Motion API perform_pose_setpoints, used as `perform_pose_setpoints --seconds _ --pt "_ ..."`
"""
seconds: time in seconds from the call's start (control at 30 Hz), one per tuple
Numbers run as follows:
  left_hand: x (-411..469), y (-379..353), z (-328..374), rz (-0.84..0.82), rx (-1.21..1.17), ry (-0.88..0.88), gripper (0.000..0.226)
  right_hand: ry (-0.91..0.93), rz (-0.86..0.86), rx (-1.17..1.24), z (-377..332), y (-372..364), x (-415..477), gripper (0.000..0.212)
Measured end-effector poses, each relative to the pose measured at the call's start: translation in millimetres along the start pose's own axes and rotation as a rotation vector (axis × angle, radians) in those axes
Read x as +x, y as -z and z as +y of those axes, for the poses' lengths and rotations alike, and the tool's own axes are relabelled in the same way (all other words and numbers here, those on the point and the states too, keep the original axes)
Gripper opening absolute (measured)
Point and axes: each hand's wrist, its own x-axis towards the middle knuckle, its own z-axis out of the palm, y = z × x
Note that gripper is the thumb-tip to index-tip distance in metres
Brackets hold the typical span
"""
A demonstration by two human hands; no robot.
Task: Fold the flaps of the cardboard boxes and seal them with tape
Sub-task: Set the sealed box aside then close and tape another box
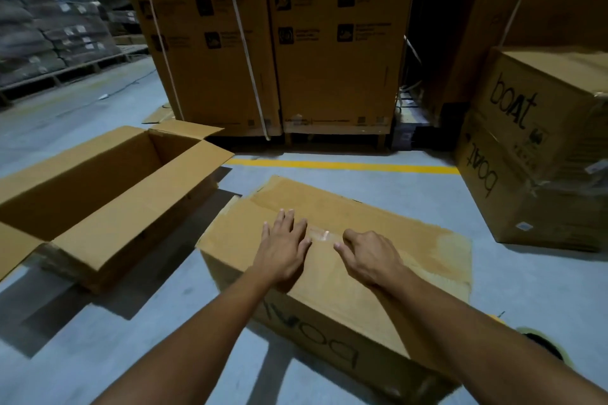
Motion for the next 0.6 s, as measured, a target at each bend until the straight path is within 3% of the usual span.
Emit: perform_pose_setpoints --seconds 0.1,0.27,0.4,0.6 --pt "5.0 -5.5 0.2 0.0 0.152 -0.062 0.05 0.095 -0.071 0.0 27.2 2.7 7.1 0.038" --pt "4.3 -22.1 18.2 0.078 0.12 0.025 0.047 0.141 -0.037 -0.016 43.4 3.8 18.5 0.047" --pt "4.8 -18.3 35.4 0.11 0.125 0.101 0.052 0.131 0.005 -0.05 45.6 12.8 17.9 0.055" --pt "-10.2 -27.9 78.4 0.037 0.113 0.141 0.054 0.008 -0.108 -0.243 64.4 23.7 -4.1 0.058"
